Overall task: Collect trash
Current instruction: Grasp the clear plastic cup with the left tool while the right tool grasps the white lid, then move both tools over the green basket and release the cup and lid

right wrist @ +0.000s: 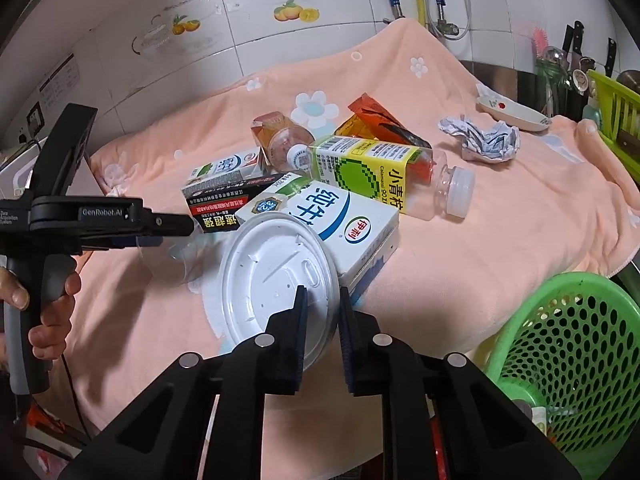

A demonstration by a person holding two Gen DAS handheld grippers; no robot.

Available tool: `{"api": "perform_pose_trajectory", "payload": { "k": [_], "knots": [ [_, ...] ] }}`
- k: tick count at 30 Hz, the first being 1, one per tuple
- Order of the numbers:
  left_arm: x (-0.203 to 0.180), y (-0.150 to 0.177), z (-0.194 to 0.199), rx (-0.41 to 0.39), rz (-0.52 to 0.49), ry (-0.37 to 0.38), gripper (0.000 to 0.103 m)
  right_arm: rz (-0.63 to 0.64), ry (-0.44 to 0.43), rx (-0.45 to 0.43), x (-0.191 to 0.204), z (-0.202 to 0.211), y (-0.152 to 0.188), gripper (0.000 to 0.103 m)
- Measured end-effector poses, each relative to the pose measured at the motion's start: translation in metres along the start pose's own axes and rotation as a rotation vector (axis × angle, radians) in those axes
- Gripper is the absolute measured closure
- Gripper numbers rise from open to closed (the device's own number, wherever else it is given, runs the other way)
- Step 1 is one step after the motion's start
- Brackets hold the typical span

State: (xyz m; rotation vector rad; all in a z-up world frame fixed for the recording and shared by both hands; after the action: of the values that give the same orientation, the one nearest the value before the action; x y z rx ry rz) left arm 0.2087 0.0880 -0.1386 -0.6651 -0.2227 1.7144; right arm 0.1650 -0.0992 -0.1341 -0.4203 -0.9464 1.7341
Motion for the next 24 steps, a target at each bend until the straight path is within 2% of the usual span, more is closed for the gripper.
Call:
{"api": "perform_pose_trajectory", "payload": {
  "k": [14,24],
  "knots": [
    [-0.015,0.008,0.022,-0.043,-0.041,0.041,0.045,0.013,0.029,-0.058,-0.003,0.025,-0.003,0.095],
    [-0.051,0.01,0.048,-0.079,-0.095,0.122,0.045,-0.002,0.063,-0.107,-0.015,0.05,-0.006,0.095]
  ]
}}
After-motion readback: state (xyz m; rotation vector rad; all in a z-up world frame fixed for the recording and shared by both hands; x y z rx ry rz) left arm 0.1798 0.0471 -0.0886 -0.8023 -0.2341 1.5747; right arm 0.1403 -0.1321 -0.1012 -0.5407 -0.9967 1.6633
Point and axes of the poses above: each gripper's, at about its wrist camera, not at the fingertips, and z roughly against the way its jaws point, x to its left, y to its underside, the point moved 6 cm from there along -z, roughly the way its jaws point, and after that the axes turned 3 degrees about z, right-handed, at the moved point
